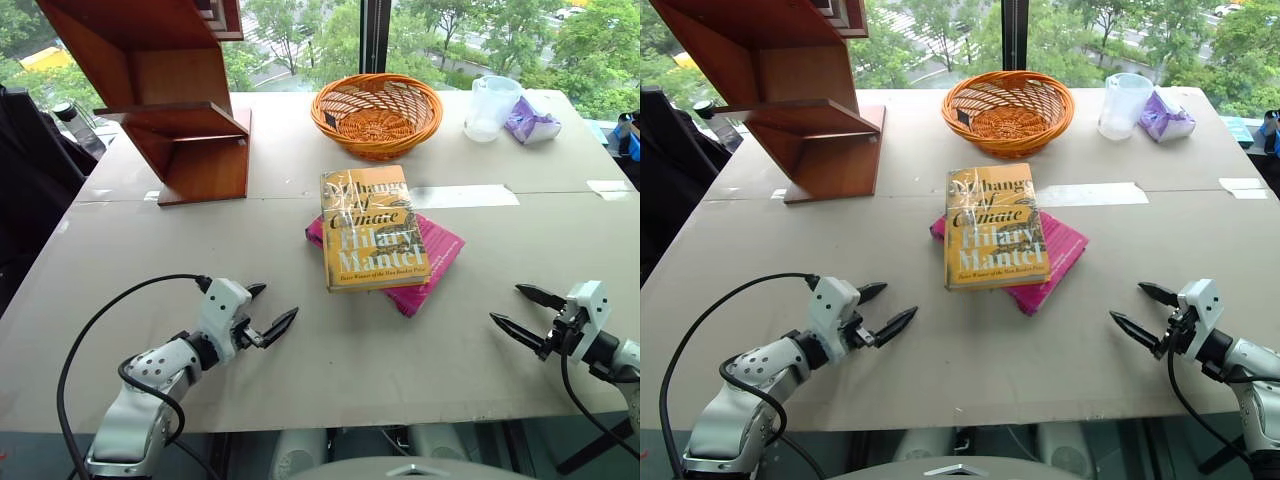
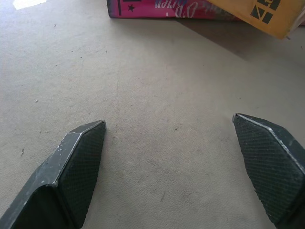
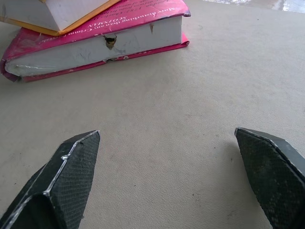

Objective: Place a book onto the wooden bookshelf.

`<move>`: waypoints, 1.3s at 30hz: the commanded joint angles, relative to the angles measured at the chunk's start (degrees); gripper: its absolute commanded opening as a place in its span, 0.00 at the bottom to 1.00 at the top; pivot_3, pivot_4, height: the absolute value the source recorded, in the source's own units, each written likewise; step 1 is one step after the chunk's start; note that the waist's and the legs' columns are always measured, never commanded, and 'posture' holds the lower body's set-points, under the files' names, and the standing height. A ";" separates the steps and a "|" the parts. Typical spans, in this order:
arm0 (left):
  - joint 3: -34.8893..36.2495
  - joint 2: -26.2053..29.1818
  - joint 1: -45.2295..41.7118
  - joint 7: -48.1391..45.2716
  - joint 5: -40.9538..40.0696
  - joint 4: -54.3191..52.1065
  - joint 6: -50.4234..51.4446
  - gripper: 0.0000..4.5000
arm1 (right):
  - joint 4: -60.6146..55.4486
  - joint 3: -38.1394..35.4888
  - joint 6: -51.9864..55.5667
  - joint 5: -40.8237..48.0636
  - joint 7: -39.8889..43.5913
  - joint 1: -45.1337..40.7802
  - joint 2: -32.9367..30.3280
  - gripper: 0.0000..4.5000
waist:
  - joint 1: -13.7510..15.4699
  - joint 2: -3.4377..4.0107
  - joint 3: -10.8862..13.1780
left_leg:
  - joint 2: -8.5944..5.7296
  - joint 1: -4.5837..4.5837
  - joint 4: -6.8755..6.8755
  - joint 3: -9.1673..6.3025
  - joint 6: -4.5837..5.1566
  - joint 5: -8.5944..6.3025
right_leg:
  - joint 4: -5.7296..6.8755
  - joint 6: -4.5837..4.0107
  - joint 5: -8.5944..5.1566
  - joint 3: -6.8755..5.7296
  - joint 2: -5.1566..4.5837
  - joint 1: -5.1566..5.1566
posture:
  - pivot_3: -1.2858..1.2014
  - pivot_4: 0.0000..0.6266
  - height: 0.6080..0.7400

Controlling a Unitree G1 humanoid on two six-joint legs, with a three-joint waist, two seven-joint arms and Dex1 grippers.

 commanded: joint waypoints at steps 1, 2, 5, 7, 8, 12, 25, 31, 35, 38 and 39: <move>2.39 0.36 0.93 -0.06 -0.98 -0.35 0.01 0.98 | -0.29 -1.36 -1.07 0.59 0.83 -0.73 -0.85 1.00 | -0.01 0.00 0.00 | 0.00 0.00 0.00 0.00 0.00 0.00 | 0.00 0.00 0.00 0.00 0.00 0.00 | 0.52 0.24 1.00; 2.80 0.20 0.76 -0.33 -1.80 -0.43 0.05 0.98 | -0.28 -1.23 -1.04 0.51 0.94 -0.96 -0.85 1.00 | -0.04 -0.01 0.00 | 0.00 0.00 0.00 0.00 0.00 0.00 | 0.00 0.00 0.00 0.00 0.00 0.00 | 0.52 0.24 1.00; 3.52 0.12 0.22 -0.65 -2.94 -0.23 0.15 0.98 | -0.44 -1.26 -0.85 0.51 1.09 -1.20 -0.95 1.00 | 0.07 -0.02 0.02 | 0.00 -0.03 0.00 0.00 0.00 0.00 | 0.01 0.00 0.00 0.00 0.01 -0.04 | 0.52 0.24 1.00; 3.86 0.22 -0.05 -0.76 -3.32 -0.09 0.41 0.98 | -0.75 -1.44 -0.67 0.62 1.06 -1.10 -1.02 1.00 | 0.26 -0.05 0.03 | 0.00 -0.05 0.00 -0.01 0.00 0.00 | 0.00 0.00 0.00 -0.03 0.02 -0.04 | 0.52 0.24 1.00; 3.88 0.33 -0.14 -0.79 -3.34 0.00 0.58 0.98 | -0.88 -1.48 -0.61 0.63 1.04 -1.04 -1.03 1.00 | 0.37 -0.06 0.04 | -0.02 -0.06 0.00 0.00 0.00 0.00 | 0.00 0.00 0.00 -0.03 0.03 -0.05 | 0.52 0.24 1.00; 3.75 0.54 -0.31 -1.19 -3.27 0.09 0.95 0.98 | -1.45 -1.52 -0.54 0.63 0.87 -0.74 -0.97 1.00 | 0.58 -0.06 0.04 | -0.08 -0.10 0.00 0.02 0.00 0.00 | -0.05 -0.02 0.01 -0.03 0.06 -0.04 | 0.52 0.24 1.00; 4.40 -0.53 -5.44 -5.52 -13.26 -0.36 7.69 0.98 | -4.93 -3.70 -2.48 4.34 2.87 -0.73 -0.43 1.00 | 1.29 -0.05 0.06 | -0.08 -0.13 0.00 0.02 0.00 0.00 | -0.06 -0.01 0.02 -0.05 0.10 -0.04 | 0.52 0.24 1.00; 2.93 -2.17 -15.80 -5.95 -18.78 4.52 14.65 0.98 | -14.33 -6.22 1.24 10.99 3.36 2.10 -0.81 1.00 | 1.72 -0.06 0.10 | -0.12 -0.14 0.04 -0.07 0.01 0.01 | 0.00 0.01 0.02 -0.11 0.15 -0.01 | 0.52 0.24 1.00; 1.64 -2.92 -24.13 -4.78 -23.13 9.86 25.18 0.98 | -20.12 -7.64 3.88 13.94 4.39 4.97 -2.49 1.00 | 1.57 -0.06 0.11 | -0.14 -0.12 0.06 -0.08 0.01 0.01 | 0.00 0.02 0.02 -0.09 0.22 0.04 | 0.52 0.24 1.00; 0.02 -2.10 -28.24 -4.48 -24.49 12.22 32.22 0.98 | -23.16 -8.94 5.64 16.87 3.68 6.07 -2.54 1.00 | 1.14 -0.19 0.17 | -0.16 -0.12 0.07 -0.07 0.01 0.01 | 0.00 0.05 0.03 -0.06 0.24 0.04 | 0.52 0.24 1.00; -0.41 -2.22 -29.86 -5.35 -26.25 12.57 34.95 0.98 | -24.44 -9.68 5.88 18.70 3.89 6.32 -2.17 1.00 | 1.12 -0.22 0.19 | -0.16 -0.11 0.07 -0.07 0.01 0.01 | 0.00 0.08 0.05 -0.05 0.26 0.04 | 0.52 0.24 1.00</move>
